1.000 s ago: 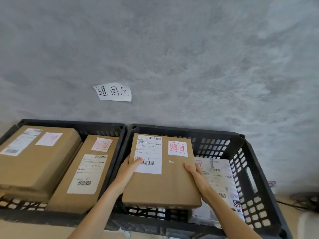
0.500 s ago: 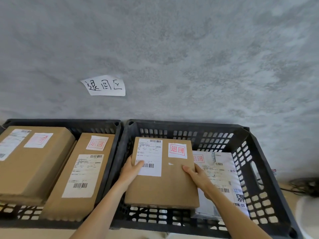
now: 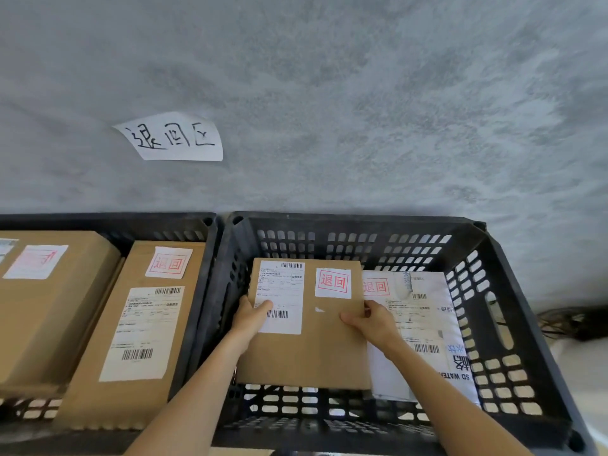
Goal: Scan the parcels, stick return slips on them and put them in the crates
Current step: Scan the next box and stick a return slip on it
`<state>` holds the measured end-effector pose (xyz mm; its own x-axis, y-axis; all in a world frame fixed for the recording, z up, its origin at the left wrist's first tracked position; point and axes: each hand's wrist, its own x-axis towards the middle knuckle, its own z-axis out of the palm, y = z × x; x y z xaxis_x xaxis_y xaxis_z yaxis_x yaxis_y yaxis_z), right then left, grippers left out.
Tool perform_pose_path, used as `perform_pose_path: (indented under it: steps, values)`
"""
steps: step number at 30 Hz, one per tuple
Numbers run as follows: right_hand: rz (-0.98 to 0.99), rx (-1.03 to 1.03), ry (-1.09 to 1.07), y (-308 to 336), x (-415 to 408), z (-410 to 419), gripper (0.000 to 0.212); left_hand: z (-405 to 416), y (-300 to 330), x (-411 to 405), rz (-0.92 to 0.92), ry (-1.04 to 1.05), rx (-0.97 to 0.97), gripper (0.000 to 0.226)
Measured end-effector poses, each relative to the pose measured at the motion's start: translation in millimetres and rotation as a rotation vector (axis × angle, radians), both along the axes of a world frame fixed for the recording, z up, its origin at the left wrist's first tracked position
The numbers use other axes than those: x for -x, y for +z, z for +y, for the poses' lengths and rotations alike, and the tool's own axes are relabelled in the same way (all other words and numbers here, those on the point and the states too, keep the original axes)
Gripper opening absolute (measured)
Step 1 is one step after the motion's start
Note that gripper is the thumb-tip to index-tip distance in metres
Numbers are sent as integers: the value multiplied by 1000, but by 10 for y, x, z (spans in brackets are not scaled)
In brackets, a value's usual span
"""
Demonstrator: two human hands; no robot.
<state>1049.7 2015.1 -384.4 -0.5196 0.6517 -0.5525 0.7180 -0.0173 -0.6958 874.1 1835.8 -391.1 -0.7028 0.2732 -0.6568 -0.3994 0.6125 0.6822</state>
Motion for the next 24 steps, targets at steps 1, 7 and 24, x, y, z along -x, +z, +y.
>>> perform_pose_path:
  steps: [1, 7, 24]
  values:
    - [-26, -13, -4, -23, 20, 14, 53, 6, -29, 10, -10, 3, 5, 33]
    - [-269, -191, 84, -85, 176, 0, 59, 43, -223, 72, -56, -5, 44, 40]
    - [-559, -436, 270, -249, 292, -108, 59, 136, -531, 86, -2, -60, 172, 42]
